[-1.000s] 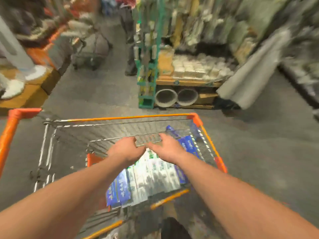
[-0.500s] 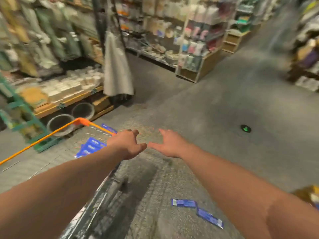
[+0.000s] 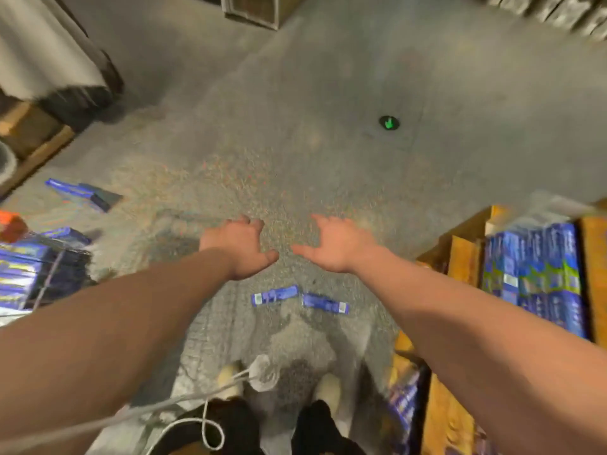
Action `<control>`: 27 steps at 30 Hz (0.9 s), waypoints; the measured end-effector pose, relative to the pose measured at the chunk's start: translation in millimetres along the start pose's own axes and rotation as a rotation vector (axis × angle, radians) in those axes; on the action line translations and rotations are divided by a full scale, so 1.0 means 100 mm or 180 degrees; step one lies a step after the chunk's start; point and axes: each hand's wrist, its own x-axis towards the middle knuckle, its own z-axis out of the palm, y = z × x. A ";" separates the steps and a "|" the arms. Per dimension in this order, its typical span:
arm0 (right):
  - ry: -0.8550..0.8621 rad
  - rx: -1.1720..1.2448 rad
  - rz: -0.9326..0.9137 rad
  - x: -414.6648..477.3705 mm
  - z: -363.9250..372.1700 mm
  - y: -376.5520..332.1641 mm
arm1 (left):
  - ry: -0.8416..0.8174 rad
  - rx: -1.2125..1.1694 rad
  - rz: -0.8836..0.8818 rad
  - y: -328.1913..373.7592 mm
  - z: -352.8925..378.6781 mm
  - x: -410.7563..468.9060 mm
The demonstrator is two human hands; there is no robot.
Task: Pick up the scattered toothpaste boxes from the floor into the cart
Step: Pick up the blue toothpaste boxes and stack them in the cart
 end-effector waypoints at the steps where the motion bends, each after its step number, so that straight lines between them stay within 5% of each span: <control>1: -0.0011 0.0010 0.0044 0.09 0.13 0.12 | -0.0060 0.0040 0.0061 0.07 0.14 0.14; 12: -0.0227 0.0278 0.0452 1.58 2.40 1.12 | -0.0511 0.0501 0.0499 0.27 2.66 1.96; 27: -0.0404 0.0027 0.0282 3.64 5.92 2.16 | -0.0721 0.0589 0.0373 -0.05 6.28 3.90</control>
